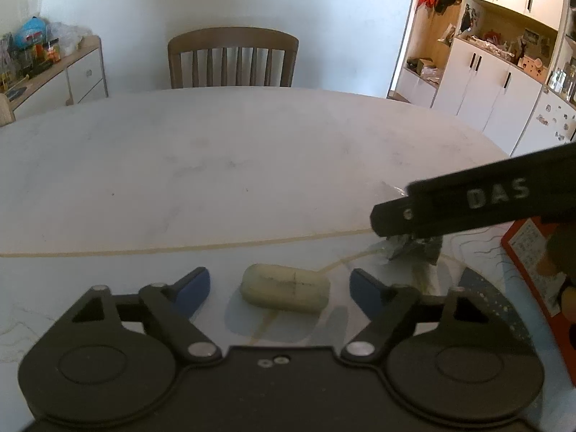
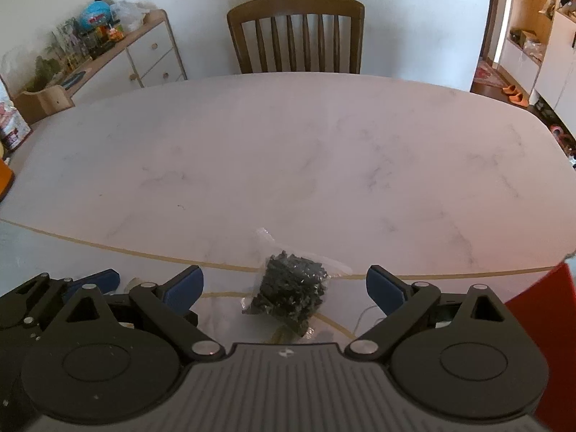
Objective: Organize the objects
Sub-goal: 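Grasp the pale soap bar with the left tool while the right tool grasps the bead bag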
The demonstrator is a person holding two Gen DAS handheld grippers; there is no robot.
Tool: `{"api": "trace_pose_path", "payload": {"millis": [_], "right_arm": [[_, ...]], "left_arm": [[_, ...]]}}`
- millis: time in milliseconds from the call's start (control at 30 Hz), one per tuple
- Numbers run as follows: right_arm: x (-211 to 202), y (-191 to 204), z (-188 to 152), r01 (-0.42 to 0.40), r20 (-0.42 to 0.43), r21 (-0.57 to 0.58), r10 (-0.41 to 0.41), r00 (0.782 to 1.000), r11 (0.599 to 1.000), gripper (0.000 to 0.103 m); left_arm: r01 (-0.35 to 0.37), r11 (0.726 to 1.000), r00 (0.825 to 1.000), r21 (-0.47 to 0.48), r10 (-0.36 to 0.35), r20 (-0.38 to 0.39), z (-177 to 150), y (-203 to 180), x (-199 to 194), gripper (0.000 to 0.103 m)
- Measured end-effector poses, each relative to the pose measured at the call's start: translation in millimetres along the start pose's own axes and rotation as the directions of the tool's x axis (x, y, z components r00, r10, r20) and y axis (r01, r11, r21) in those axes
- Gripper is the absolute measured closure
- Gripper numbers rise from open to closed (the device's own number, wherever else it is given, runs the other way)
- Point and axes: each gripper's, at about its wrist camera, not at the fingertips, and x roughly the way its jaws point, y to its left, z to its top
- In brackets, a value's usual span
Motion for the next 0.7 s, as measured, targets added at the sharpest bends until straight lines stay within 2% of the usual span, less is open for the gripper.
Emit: {"api": "trace_pose_path", "payload": {"millis": [267,333,433,467,567,700], "right_arm": [[11.8,-6.9,-1.5,0.023,-0.037,0.040,-0.022,0.999,0.999,0.027],[12.0,-7.0,-1.9,0.030,-0.040,0.044,-0.028,0.999,0.999,0.038],[12.2,-7.1,-2.2,0.037,-0.049,0.053,-0.034,0.998,0.998,0.046],[11.7,-7.7,-2.9,0.035,-0.049,0.058,-0.032,0.998,0.998,0.047],[10.0,-7.3,-3.1,0.025,-0.054,0.065,-0.021,0.998,0.998,0.061],[5.1,-6.9,-3.9,0.035,-0.054,0.057,-0.032,0.998,0.998,0.066]], "left_arm": [[0.005,1.000,1.000,0.009,-0.005,0.013,-1.2,-3.8,-3.5,0.041],[0.008,1.000,1.000,0.013,-0.008,0.013,-0.8,-4.7,-4.0,0.049],[0.004,1.000,1.000,0.013,-0.004,0.007,0.8,-5.3,-4.2,0.053],[0.001,1.000,1.000,0.014,-0.001,0.005,1.1,-5.6,-4.5,0.053],[0.001,1.000,1.000,0.013,0.000,-0.004,2.8,-6.2,-5.6,0.053],[-0.003,1.000,1.000,0.008,0.003,-0.021,5.0,-6.4,-6.9,0.053]]}}
